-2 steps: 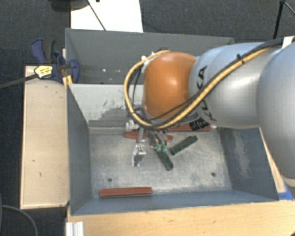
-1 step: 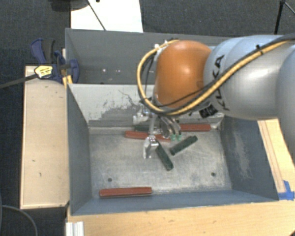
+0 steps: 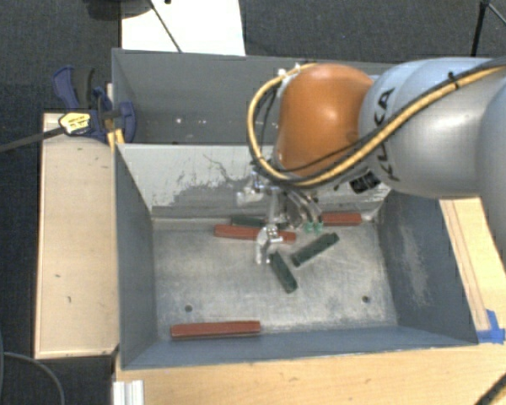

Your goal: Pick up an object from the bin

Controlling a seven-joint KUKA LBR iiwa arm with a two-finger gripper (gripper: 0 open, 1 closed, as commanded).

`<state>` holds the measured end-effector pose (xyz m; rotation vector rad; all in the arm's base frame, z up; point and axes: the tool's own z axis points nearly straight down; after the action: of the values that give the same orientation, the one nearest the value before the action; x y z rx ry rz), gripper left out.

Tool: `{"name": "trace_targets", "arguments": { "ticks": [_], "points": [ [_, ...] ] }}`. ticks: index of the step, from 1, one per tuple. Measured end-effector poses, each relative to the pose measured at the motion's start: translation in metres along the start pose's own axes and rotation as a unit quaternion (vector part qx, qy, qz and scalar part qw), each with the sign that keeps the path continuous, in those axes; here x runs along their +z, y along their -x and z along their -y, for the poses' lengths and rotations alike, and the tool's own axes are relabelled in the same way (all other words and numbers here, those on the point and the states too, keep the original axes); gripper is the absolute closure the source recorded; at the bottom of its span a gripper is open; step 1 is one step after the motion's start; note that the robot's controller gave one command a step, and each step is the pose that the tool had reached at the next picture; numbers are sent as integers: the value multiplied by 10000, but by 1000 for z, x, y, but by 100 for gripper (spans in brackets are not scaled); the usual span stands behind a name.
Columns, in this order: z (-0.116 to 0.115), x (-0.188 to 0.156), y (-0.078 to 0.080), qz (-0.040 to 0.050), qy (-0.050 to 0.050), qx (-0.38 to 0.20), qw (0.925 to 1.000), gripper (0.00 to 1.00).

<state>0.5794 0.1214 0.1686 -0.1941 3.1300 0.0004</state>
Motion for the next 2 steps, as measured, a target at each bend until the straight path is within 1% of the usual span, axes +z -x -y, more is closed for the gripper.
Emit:
{"name": "trace_targets", "arguments": {
  "ticks": [1, 2],
  "points": [
    [32, 86, 0, 90, 30, 254, 9996, 100],
    [32, 91, -7, -51, 16, 254, 9997, 0]
  ]
}}
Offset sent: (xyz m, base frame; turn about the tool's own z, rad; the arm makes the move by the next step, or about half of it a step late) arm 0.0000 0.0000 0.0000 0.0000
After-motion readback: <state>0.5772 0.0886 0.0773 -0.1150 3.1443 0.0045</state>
